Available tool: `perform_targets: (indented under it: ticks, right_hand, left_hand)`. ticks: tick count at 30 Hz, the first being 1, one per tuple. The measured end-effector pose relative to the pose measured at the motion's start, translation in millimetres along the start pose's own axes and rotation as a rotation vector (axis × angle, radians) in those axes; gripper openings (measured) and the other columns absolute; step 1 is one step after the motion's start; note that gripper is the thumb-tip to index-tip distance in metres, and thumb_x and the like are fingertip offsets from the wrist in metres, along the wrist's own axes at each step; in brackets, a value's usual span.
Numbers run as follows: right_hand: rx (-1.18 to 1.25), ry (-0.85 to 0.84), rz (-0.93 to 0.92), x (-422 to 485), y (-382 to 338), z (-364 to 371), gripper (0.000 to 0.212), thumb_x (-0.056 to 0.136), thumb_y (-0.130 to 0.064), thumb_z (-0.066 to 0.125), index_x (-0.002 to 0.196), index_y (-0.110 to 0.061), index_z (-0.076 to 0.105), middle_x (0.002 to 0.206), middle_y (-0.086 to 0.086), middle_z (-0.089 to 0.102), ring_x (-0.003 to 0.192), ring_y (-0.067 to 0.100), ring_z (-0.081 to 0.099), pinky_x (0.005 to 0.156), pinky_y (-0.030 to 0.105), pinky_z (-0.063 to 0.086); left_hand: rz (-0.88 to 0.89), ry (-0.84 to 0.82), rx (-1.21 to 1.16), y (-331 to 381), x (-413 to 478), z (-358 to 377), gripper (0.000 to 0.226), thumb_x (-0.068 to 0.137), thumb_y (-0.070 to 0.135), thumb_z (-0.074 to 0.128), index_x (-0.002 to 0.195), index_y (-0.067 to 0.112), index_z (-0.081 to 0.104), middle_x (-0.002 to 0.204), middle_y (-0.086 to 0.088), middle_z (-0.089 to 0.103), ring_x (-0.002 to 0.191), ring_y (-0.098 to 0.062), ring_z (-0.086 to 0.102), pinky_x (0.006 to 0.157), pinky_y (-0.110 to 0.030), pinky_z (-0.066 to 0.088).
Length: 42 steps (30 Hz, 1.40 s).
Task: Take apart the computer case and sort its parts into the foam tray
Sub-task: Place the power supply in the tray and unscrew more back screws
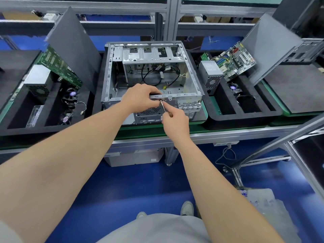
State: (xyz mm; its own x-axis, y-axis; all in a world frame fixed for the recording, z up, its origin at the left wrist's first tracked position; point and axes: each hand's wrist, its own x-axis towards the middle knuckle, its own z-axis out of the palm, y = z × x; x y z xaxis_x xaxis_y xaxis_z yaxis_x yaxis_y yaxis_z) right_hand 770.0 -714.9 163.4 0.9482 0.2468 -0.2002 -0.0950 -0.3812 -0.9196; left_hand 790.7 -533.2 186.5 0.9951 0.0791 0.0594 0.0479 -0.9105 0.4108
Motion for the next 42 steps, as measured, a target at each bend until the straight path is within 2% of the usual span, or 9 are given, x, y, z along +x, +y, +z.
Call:
perform_targets:
  ticks: [2, 6, 10, 15, 21, 27, 30, 36, 42]
  right_hand:
    - [0.123, -0.02, 0.091, 3, -3, 1, 0.057, 0.1, -0.008, 0.043, 0.142, -0.04, 0.064, 0.076, -0.001, 0.062, 0.051, 0.015, 0.046, 0.045, 0.027, 0.038]
    - [1.036, -0.338, 0.527, 6, -4, -4, 0.037, 0.106, -0.009, 0.045, 0.135, -0.019, 0.066, 0.074, 0.002, 0.055, 0.048, 0.011, 0.036, 0.038, 0.023, 0.03]
    - [1.327, -0.481, 0.623, 2, 1, -6, 0.03, 0.108, -0.012, 0.044, 0.129, 0.001, 0.061, 0.083, 0.007, 0.058, 0.054, 0.01, 0.044, 0.042, 0.021, 0.04]
    - [1.51, -0.605, 0.606, -1, 8, -6, 0.028, 0.112, -0.021, 0.044, 0.11, -0.001, 0.064, 0.077, 0.007, 0.063, 0.039, 0.006, 0.049, 0.033, 0.014, 0.037]
    - [1.206, -0.459, 0.586, 3, -6, -3, 0.024, 0.114, -0.025, 0.044, 0.109, -0.011, 0.063, 0.062, -0.002, 0.047, 0.033, 0.004, 0.03, 0.029, 0.017, 0.023]
    - [-0.171, 0.07, 0.01, 1, -9, 21, 0.017, 0.11, -0.023, 0.043, 0.11, -0.015, 0.057, 0.078, 0.008, 0.061, 0.054, 0.016, 0.052, 0.046, 0.027, 0.034]
    - [-0.587, 0.176, -0.168, -3, -1, 29, 0.01, 0.108, -0.019, 0.047, 0.118, -0.017, 0.048, 0.072, 0.001, 0.044, 0.06, 0.02, 0.046, 0.047, 0.033, 0.027]
    - [-0.358, 0.166, -0.141, 5, 2, 25, 0.022, 0.11, -0.028, 0.042, 0.107, -0.014, 0.058, 0.082, 0.005, 0.062, 0.066, 0.019, 0.056, 0.051, 0.03, 0.035]
    - [0.659, -0.282, 0.457, 9, -8, -4, 0.032, 0.105, -0.023, 0.043, 0.1, -0.006, 0.07, 0.064, 0.005, 0.059, 0.04, 0.016, 0.04, 0.038, 0.023, 0.034]
  left_hand:
    - [-0.006, -0.002, 0.003, 0, 0, 0, 0.043, 0.082, 0.05, 0.063, 0.124, 0.04, 0.068, 0.113, 0.013, 0.074, 0.096, -0.015, 0.067, 0.084, -0.039, 0.055]
    - [-0.014, -0.022, -0.013, 0, 0, -2, 0.047, 0.078, 0.049, 0.062, 0.124, 0.041, 0.067, 0.114, 0.012, 0.074, 0.09, -0.014, 0.064, 0.081, -0.037, 0.055]
    - [-0.022, -0.027, -0.028, 0, 1, -3, 0.046, 0.077, 0.046, 0.061, 0.122, 0.044, 0.068, 0.113, 0.014, 0.074, 0.098, -0.013, 0.066, 0.084, -0.038, 0.055]
    - [0.016, -0.022, -0.031, -3, 1, -2, 0.044, 0.083, 0.054, 0.065, 0.125, 0.04, 0.067, 0.121, 0.013, 0.072, 0.11, -0.014, 0.065, 0.09, -0.041, 0.054]
    - [0.045, -0.011, -0.015, -7, 5, 1, 0.05, 0.081, 0.058, 0.073, 0.126, 0.038, 0.067, 0.125, 0.012, 0.07, 0.117, -0.016, 0.062, 0.092, -0.041, 0.052]
    - [0.028, -0.004, -0.007, -8, 8, 4, 0.039, 0.086, 0.05, 0.071, 0.123, 0.038, 0.068, 0.12, 0.014, 0.071, 0.112, -0.016, 0.063, 0.09, -0.04, 0.053]
    - [0.03, -0.013, -0.001, -9, 8, 4, 0.041, 0.085, 0.052, 0.069, 0.124, 0.039, 0.068, 0.119, 0.013, 0.072, 0.109, -0.017, 0.064, 0.089, -0.042, 0.054]
    - [0.037, -0.023, 0.017, -9, 5, 2, 0.043, 0.087, 0.056, 0.061, 0.127, 0.04, 0.065, 0.11, 0.012, 0.074, 0.096, -0.015, 0.066, 0.084, -0.04, 0.054]
    - [0.08, -0.002, 0.054, -10, 1, 3, 0.042, 0.092, 0.053, 0.054, 0.13, 0.039, 0.063, 0.101, 0.01, 0.075, 0.086, -0.016, 0.067, 0.078, -0.038, 0.053]
